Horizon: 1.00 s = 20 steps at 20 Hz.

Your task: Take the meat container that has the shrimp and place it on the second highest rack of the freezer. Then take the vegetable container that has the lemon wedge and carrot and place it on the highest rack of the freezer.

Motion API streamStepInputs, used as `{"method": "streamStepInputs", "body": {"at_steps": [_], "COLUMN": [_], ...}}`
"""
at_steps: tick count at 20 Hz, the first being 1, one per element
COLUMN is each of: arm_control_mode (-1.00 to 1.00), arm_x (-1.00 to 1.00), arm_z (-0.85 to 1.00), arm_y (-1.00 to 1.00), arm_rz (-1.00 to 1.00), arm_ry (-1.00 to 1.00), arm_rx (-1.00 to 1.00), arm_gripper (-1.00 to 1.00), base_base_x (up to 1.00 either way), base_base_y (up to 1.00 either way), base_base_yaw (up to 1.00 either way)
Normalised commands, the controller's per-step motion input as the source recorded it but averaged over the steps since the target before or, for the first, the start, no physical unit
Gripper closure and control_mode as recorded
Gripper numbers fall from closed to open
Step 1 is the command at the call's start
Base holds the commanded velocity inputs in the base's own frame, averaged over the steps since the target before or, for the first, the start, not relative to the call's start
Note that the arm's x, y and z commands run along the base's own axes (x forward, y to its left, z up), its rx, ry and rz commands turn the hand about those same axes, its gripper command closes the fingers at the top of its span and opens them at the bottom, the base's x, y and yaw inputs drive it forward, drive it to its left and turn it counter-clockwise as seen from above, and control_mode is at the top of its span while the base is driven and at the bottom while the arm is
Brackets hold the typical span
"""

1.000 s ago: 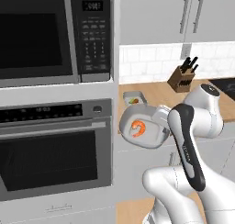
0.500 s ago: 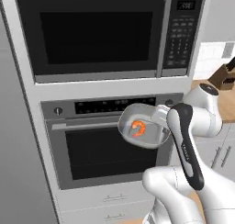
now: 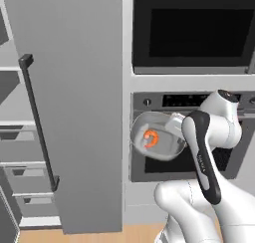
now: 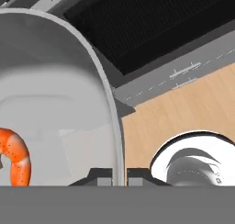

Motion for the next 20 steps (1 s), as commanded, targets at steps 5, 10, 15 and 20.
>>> {"method": "streamStepInputs", "body": {"at_steps": [5, 10, 15, 20], "arm_control_mode": [1.00, 1.00, 1.00, 1.00], "arm_x": [0.00, 0.00, 0.00, 0.00], "arm_z": [0.00, 0.00, 0.00, 0.00], "arm_y": [0.00, 0.00, 0.00, 0.00], "arm_rz": [0.00, 0.00, 0.00, 0.00], "arm_ry": [0.00, 0.00, 0.00, 0.00], "arm_rx": [0.00, 0.00, 0.00, 0.00], "arm_gripper": [1.00, 1.00, 1.00, 1.00], "base_base_x": [-0.56, -0.42, 0.29, 0.53], "base_base_y": [0.76, 0.58, 0.89, 1.00], "base_base_yaw": [0.41, 0.31, 0.07, -0.09]}}
